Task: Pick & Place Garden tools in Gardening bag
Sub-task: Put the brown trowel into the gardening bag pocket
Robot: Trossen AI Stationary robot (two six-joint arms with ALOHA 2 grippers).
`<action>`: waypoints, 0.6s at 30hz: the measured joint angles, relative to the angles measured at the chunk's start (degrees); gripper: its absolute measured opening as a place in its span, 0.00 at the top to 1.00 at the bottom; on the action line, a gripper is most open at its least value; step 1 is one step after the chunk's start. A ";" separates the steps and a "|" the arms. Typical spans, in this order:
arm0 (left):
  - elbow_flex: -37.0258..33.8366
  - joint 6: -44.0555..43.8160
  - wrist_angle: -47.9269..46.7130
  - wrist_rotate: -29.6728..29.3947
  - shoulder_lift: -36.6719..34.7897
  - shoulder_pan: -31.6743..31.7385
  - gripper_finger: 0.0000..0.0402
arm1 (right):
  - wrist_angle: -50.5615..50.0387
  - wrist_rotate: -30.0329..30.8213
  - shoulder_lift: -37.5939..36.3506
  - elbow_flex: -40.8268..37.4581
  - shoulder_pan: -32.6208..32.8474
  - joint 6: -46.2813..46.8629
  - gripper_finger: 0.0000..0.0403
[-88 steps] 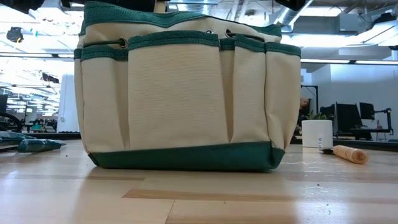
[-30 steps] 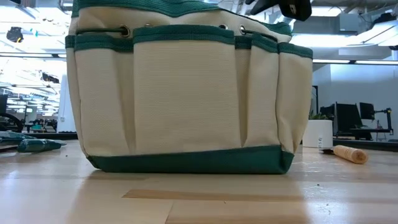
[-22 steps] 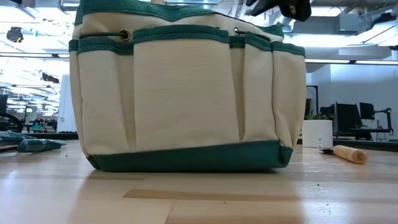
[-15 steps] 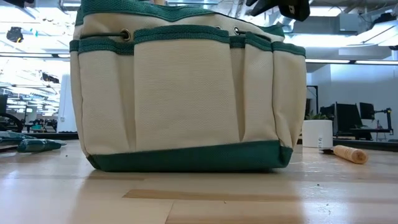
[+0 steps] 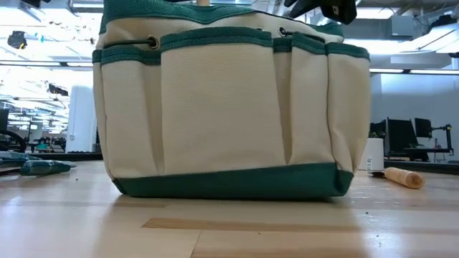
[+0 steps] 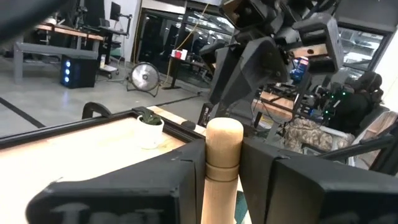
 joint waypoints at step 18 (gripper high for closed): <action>0.37 0.11 -0.28 -3.38 4.49 -0.29 0.87 | -0.26 0.04 0.01 0.00 -0.02 -3.44 0.77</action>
